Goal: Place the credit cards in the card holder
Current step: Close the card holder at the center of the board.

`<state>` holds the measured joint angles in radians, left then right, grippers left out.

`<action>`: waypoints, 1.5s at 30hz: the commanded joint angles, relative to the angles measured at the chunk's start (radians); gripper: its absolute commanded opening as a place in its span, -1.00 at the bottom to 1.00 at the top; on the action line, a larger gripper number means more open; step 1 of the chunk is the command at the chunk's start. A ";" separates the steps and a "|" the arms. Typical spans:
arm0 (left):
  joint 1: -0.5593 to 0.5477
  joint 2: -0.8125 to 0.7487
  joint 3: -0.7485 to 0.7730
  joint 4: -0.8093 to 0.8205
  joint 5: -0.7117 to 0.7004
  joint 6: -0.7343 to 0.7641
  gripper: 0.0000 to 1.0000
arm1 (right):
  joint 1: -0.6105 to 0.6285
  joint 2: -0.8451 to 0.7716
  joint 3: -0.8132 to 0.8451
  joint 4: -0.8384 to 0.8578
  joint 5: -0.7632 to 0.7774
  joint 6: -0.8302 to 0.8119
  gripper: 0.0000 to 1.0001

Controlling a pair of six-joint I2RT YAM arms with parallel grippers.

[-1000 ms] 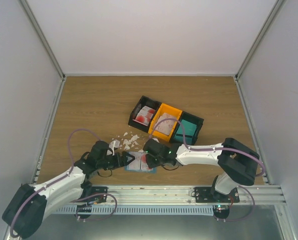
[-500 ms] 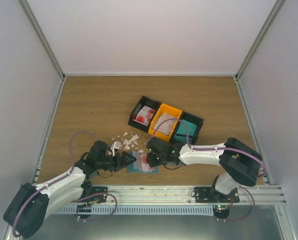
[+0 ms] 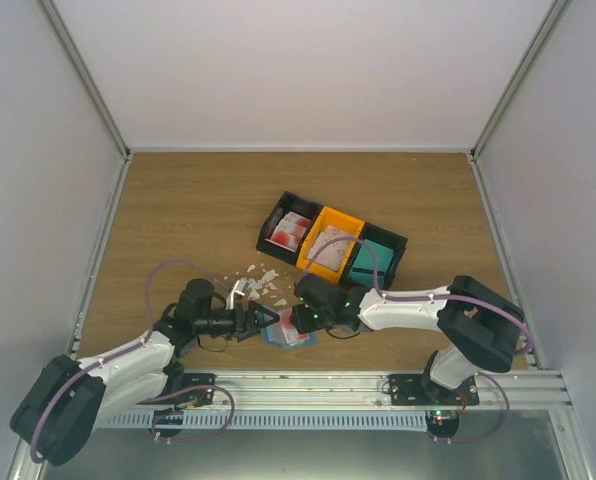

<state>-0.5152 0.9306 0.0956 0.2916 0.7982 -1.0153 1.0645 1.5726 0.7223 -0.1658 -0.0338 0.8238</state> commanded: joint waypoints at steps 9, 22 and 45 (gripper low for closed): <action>0.000 0.114 0.012 0.208 0.113 0.020 0.68 | 0.000 0.030 -0.043 -0.026 -0.032 0.000 -0.28; -0.008 0.159 0.054 0.205 0.137 0.074 0.51 | -0.002 -0.164 -0.005 -0.147 0.159 0.002 -0.20; -0.180 0.369 0.153 0.302 0.033 0.051 0.39 | -0.040 -0.207 -0.104 -0.269 0.068 -0.030 -0.32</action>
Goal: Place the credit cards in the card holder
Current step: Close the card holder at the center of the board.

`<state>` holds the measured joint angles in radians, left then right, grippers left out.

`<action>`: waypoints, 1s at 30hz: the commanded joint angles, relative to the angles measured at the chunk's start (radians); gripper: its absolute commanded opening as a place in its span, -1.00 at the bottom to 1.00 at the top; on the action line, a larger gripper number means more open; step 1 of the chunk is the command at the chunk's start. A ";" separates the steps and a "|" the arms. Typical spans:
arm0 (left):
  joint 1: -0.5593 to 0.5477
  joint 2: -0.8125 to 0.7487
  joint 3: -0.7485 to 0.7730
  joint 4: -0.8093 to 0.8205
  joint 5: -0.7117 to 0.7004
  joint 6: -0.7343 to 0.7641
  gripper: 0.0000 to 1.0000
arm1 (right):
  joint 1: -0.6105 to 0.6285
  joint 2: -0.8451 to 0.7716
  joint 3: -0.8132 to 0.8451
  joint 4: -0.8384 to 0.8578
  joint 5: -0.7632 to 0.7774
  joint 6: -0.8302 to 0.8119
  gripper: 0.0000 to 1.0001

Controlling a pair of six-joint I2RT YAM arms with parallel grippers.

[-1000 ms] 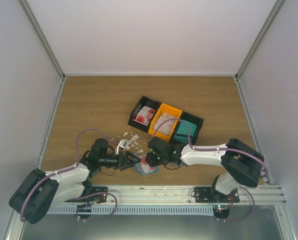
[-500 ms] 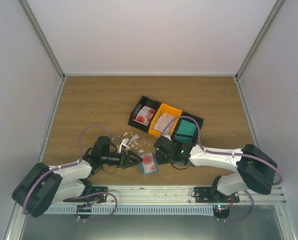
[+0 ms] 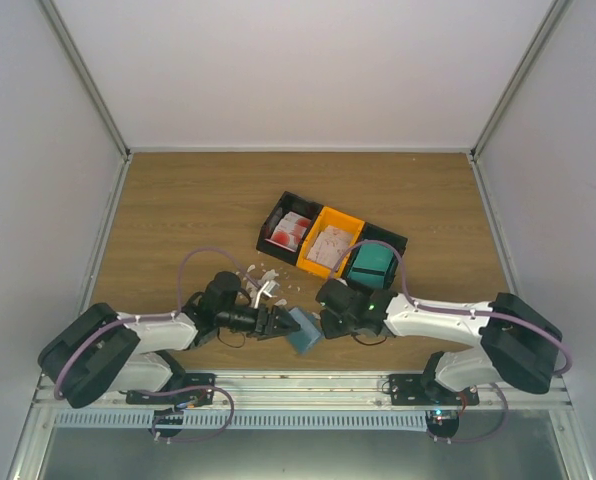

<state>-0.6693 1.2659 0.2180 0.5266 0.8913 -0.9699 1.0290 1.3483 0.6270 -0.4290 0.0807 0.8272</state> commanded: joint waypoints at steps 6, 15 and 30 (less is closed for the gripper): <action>-0.027 0.073 0.036 0.016 -0.143 0.032 0.23 | -0.004 0.044 -0.003 0.024 -0.096 -0.058 -0.37; -0.027 0.070 0.087 -0.124 -0.230 0.104 0.11 | 0.002 0.078 -0.007 0.149 -0.267 -0.145 -0.46; -0.027 -0.081 0.160 -0.449 -0.385 0.243 0.11 | 0.006 -0.047 0.045 0.057 -0.082 -0.137 -0.44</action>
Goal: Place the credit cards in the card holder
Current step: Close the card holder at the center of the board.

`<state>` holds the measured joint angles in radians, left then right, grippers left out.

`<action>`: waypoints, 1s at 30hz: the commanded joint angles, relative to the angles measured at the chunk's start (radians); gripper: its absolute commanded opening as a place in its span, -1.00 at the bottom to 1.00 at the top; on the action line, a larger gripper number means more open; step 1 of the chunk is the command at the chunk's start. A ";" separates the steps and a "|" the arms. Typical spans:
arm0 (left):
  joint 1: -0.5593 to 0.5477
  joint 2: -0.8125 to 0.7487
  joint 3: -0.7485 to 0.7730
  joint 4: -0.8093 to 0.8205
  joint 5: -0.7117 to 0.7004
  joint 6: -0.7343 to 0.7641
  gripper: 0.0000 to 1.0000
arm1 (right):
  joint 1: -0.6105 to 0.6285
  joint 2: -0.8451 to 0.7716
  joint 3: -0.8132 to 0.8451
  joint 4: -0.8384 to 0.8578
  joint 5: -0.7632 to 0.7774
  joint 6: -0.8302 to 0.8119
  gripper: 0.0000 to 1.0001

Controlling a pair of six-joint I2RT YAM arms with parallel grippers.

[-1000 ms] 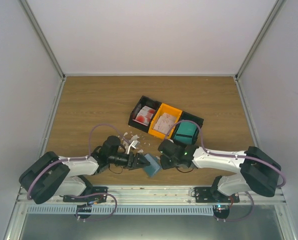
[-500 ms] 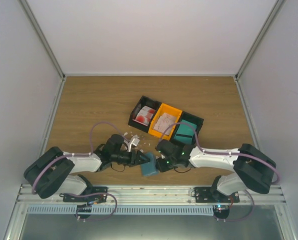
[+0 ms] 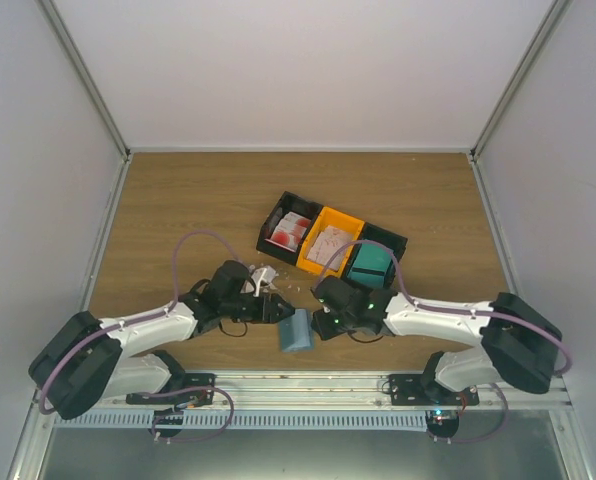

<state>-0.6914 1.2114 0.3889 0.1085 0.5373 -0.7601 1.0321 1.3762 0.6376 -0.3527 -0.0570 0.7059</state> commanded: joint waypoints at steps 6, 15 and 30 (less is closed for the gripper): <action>-0.005 -0.004 -0.033 0.023 0.009 0.015 0.01 | 0.003 -0.138 0.015 0.099 -0.088 -0.065 -0.25; -0.007 0.060 -0.036 0.094 0.049 0.002 -0.10 | 0.006 -0.129 -0.037 0.228 -0.243 -0.059 -0.23; -0.007 0.025 -0.047 0.146 0.076 -0.059 0.21 | 0.006 0.013 -0.036 0.124 -0.077 -0.014 -0.48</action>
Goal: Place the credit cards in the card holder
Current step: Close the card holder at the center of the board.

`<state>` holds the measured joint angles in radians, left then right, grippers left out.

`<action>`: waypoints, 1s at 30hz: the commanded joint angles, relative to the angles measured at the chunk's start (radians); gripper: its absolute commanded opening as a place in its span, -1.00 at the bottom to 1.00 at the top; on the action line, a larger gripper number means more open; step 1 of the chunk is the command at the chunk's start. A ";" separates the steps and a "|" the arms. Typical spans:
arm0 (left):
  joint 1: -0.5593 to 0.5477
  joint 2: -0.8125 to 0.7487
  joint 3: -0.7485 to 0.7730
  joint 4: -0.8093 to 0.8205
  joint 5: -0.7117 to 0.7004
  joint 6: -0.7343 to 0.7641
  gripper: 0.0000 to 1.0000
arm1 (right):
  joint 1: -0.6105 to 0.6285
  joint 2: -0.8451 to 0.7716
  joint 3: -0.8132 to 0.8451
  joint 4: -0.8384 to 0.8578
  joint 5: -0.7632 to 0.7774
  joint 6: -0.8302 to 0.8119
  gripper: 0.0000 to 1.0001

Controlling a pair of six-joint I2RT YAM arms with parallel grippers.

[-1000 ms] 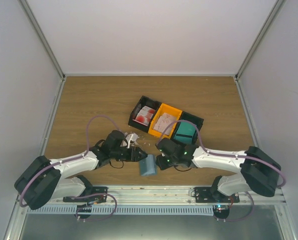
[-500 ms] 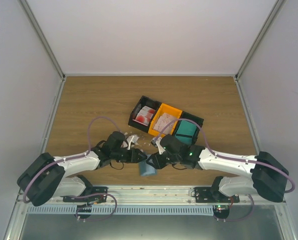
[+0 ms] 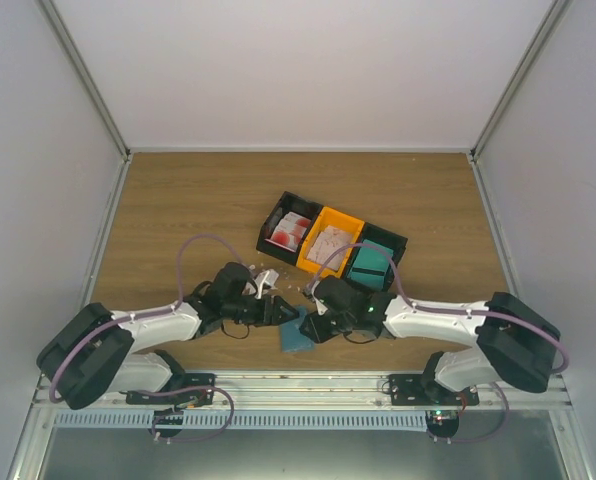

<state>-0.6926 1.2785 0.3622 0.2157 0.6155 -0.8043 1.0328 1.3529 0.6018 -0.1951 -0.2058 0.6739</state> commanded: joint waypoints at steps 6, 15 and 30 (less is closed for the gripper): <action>-0.004 -0.128 -0.049 -0.110 -0.170 -0.017 0.32 | 0.009 0.095 0.004 -0.031 0.078 0.034 -0.62; -0.002 -0.171 -0.174 -0.015 -0.118 -0.082 0.39 | 0.010 0.147 -0.005 -0.033 0.095 0.078 -0.65; -0.005 0.034 -0.211 0.237 -0.012 -0.135 0.16 | -0.021 0.217 -0.096 0.087 0.034 0.126 -0.73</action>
<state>-0.6922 1.2682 0.1806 0.3824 0.5831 -0.9325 1.0264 1.4868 0.5827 -0.0570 -0.1898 0.7918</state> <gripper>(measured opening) 0.599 0.139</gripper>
